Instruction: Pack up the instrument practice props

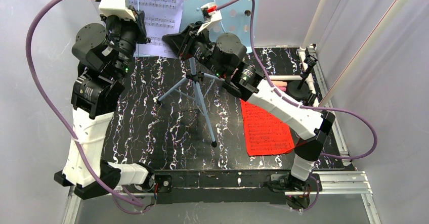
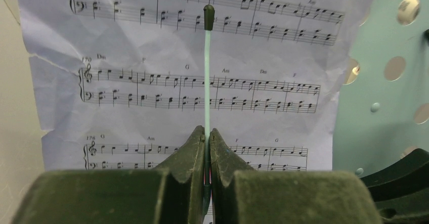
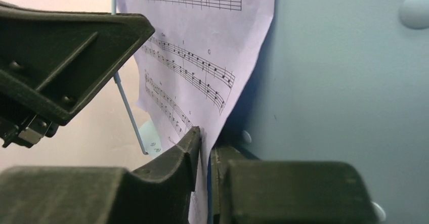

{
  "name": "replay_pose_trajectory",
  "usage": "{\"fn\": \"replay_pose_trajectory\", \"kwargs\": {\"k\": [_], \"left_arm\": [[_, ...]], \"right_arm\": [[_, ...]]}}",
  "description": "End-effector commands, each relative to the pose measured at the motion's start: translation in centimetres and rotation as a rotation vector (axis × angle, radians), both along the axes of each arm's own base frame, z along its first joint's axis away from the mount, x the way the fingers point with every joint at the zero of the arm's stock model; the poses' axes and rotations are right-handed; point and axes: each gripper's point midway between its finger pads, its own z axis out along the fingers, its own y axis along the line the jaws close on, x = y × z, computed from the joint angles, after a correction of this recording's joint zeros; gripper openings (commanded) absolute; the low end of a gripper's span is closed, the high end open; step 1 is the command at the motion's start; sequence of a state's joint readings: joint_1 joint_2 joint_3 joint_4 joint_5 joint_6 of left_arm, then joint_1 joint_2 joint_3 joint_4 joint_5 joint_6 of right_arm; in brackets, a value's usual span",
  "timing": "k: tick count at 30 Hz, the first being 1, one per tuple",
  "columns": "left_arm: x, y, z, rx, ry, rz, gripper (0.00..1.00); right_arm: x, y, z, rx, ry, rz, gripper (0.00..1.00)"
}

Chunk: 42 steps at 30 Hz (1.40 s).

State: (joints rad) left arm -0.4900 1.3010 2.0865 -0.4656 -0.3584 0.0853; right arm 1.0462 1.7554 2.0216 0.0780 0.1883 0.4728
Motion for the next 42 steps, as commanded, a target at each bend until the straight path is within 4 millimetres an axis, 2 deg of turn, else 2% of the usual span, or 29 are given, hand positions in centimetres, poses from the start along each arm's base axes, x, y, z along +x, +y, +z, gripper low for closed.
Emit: {"fn": "replay_pose_trajectory", "kwargs": {"k": [1, 5, 10, 19, 22, 31, 42], "left_arm": [[-1.8, -0.1, 3.7, -0.049, -0.158, -0.054, 0.00], [-1.7, 0.0, 3.8, -0.045, -0.157, -0.044, 0.00], [-1.7, 0.2, 3.7, -0.039, -0.152, -0.033, 0.00], [-1.2, 0.8, 3.1, -0.013, -0.132, 0.013, 0.00], [-1.1, 1.0, 2.8, -0.003, -0.125, 0.027, 0.00], [-1.1, 1.3, 1.8, 0.020, -0.113, 0.040, 0.00], [-1.5, 1.5, 1.1, 0.034, -0.105, 0.039, 0.05]], "right_arm": [[0.2, -1.2, 2.5, 0.062, -0.025, -0.025, 0.19], [0.0, -1.6, 2.9, 0.065, -0.027, -0.027, 0.11], [-0.7, -3.0, 3.0, 0.052, -0.025, -0.035, 0.10], [-2.3, -7.2, 4.7, 0.049, -0.052, -0.077, 0.05], [-2.7, -8.2, 4.6, 0.031, -0.049, -0.086, 0.04], [-4.5, -12.0, 1.6, -0.074, 0.008, -0.104, 0.03], [-8.3, -17.7, -3.2, -0.175, 0.112, -0.087, 0.03]]}}
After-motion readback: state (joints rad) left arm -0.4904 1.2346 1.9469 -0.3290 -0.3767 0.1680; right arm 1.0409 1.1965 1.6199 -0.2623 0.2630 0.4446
